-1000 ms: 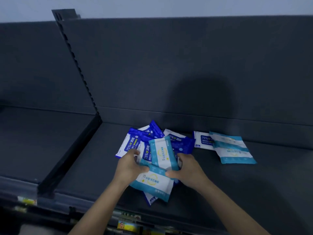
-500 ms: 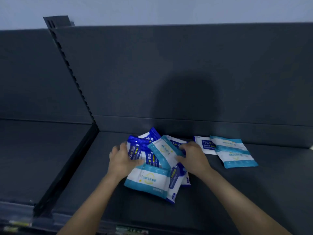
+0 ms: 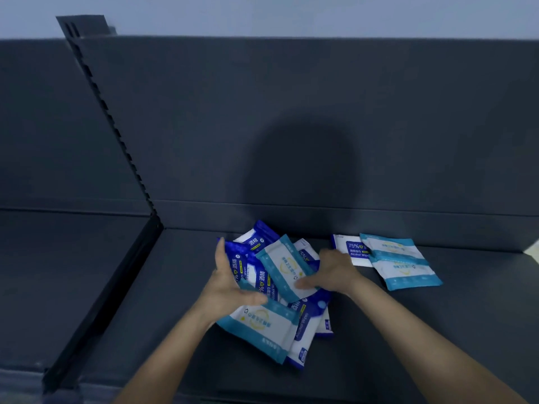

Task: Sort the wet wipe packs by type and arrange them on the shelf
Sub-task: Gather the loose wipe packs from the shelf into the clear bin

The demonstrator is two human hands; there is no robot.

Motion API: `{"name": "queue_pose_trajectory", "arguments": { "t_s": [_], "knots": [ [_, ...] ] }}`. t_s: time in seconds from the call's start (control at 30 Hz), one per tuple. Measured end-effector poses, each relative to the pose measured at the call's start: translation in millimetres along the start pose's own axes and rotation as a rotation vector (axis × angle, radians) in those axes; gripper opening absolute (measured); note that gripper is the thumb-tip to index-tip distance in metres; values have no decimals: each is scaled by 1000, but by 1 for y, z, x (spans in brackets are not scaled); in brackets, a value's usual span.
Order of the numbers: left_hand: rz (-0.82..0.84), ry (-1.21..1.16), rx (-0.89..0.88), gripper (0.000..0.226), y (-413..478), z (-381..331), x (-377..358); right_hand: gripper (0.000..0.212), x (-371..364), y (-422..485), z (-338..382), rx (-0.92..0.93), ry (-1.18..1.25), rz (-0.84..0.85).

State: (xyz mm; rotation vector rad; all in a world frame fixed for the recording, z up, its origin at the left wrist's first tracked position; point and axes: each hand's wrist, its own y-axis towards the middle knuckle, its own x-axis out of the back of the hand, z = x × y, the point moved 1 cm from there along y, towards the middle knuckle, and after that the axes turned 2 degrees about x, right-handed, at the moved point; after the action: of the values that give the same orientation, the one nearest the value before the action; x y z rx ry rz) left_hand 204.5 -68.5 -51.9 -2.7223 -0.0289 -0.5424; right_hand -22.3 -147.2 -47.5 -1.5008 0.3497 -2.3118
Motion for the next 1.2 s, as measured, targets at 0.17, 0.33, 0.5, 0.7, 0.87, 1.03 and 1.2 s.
{"name": "queue_pose_trajectory", "arguments": {
  "t_s": [0.17,0.33,0.5,0.7,0.87,1.03,1.2],
  "knots": [
    [16,-3,16,151,-2,2,-1,59,-7,-13,2,-15,349,-90],
    [-126,-166,21,134,-5,-1,1,33,-2,-24,-8,-46,653,-236],
    [-281,-176,37,75,-1,-4,12,18,12,-34,-26,-84,1066,-386],
    [-373,-327,52,24,0,0,17,18,15,-46,-35,-131,1343,-588],
    [-415,-433,66,19,-6,4,9,11,-8,-53,-37,-242,1223,-712],
    [-422,-487,93,20,-12,8,-1,23,-29,-68,-25,-121,960,-664],
    [-452,-508,108,19,-15,11,-6,23,-35,-69,-15,-159,1275,-441]
  ]
}}
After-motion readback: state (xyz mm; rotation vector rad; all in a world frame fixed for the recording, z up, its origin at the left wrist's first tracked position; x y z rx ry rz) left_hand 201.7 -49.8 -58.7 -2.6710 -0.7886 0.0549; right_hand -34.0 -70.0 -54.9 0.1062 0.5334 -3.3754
